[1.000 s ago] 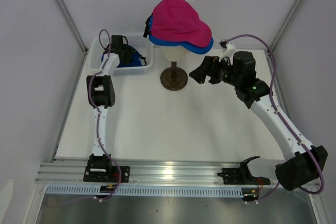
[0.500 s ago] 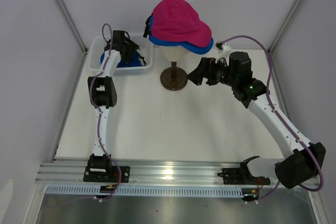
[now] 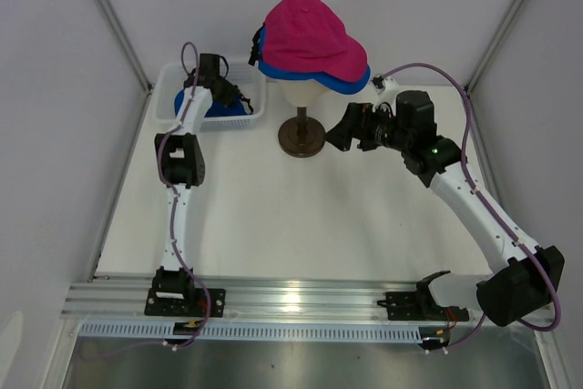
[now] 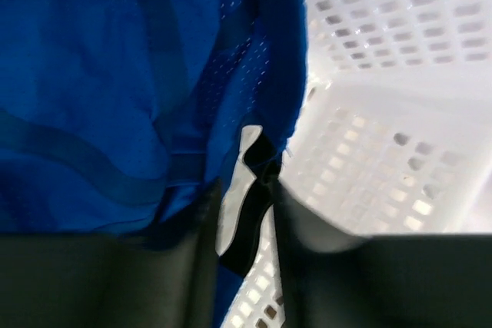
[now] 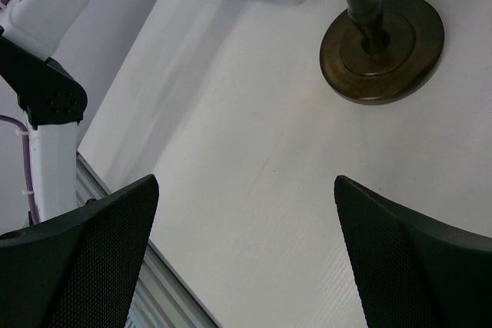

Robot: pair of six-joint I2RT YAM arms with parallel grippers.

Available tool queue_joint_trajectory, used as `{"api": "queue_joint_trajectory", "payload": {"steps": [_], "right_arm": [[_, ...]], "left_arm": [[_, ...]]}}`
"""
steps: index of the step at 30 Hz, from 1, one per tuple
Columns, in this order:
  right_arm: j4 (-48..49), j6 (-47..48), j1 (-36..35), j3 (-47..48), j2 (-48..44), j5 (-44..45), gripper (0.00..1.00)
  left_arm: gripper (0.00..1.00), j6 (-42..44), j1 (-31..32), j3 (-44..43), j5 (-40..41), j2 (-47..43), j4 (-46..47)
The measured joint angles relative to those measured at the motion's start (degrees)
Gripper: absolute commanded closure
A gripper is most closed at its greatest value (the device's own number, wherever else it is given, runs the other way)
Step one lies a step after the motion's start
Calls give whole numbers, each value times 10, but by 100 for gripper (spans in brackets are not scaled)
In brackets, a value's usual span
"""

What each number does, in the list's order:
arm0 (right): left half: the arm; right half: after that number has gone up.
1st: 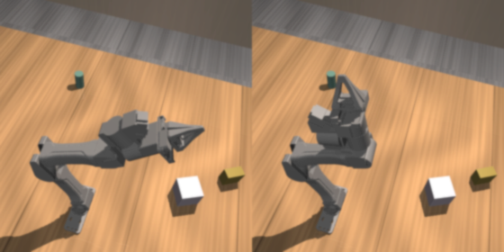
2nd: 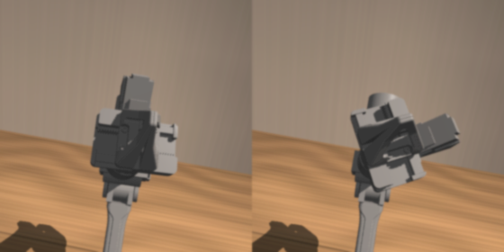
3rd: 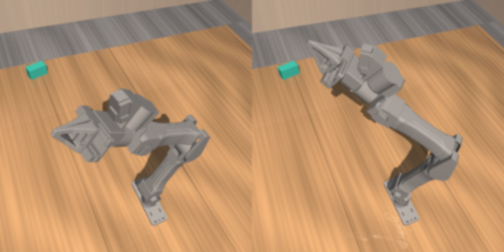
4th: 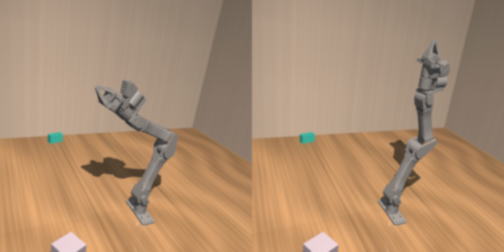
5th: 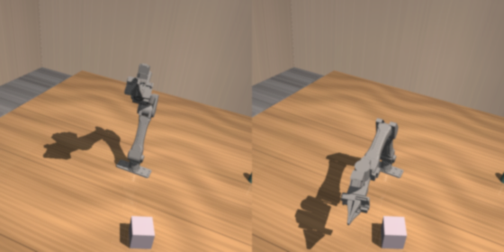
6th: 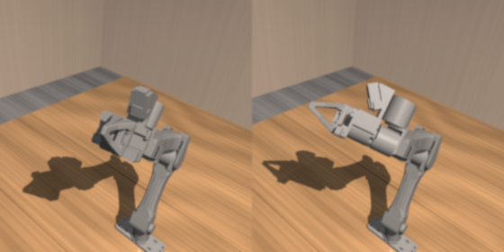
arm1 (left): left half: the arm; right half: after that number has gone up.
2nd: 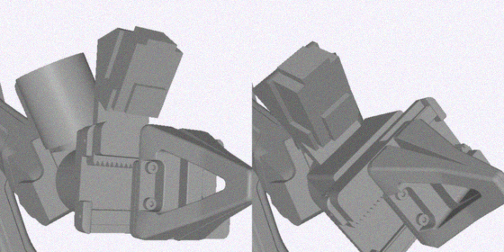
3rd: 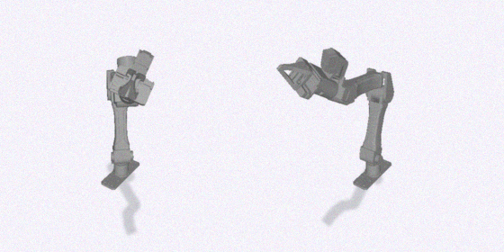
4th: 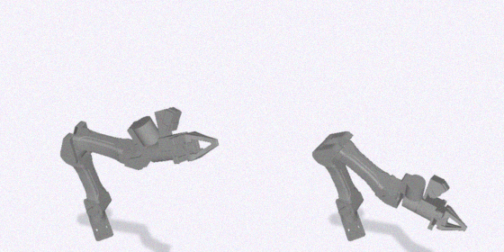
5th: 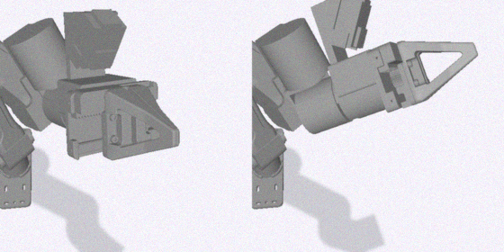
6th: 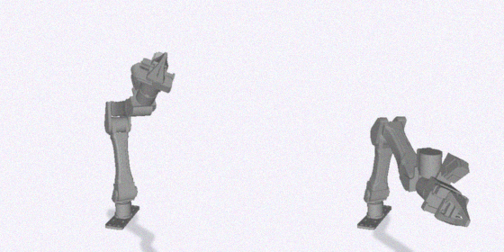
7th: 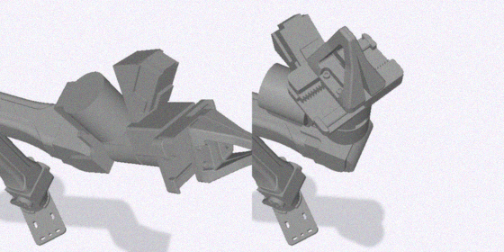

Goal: Stack the hats

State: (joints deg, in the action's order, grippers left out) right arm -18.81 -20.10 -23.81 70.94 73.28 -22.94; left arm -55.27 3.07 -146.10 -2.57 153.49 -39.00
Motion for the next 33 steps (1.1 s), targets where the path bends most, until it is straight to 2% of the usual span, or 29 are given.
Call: {"api": "queue_joint_trajectory", "payload": {"steps": [1,3,10,11,13,14,16,19,21,25,29,33], "right_arm": [[-2,3,0,0,0,0,0],[-4,6,0,0,-1,1,1],[-8,19,1,-1,-31,2,0],[-8,20,2,-2,-36,2,0],[-7,20,3,-7,-48,3,1],[-8,20,3,-11,-54,2,0],[-7,20,3,-20,-65,2,0],[-5,17,3,-35,-73,2,0],[-5,16,3,-43,-74,0,0],[-2,7,3,-56,-74,-5,1],[2,4,3,-61,-74,-5,0],[4,3,3,-63,-74,-5,0]], "left_arm": [[86,1,1,0,2,1,-4],[99,4,3,0,4,1,-10],[99,18,10,4,4,1,-14],[95,22,10,10,4,-1,-11],[80,41,10,33,3,-7,-6],[51,54,9,52,2,-14,-3],[15,91,9,99,-3,-35,17],[0,153,11,188,6,-115,46],[1,188,7,220,16,-161,46],[1,265,-17,212,25,-219,52],[1,342,-46,162,55,-228,46],[0,410,-63,153,101,-222,21]]}}
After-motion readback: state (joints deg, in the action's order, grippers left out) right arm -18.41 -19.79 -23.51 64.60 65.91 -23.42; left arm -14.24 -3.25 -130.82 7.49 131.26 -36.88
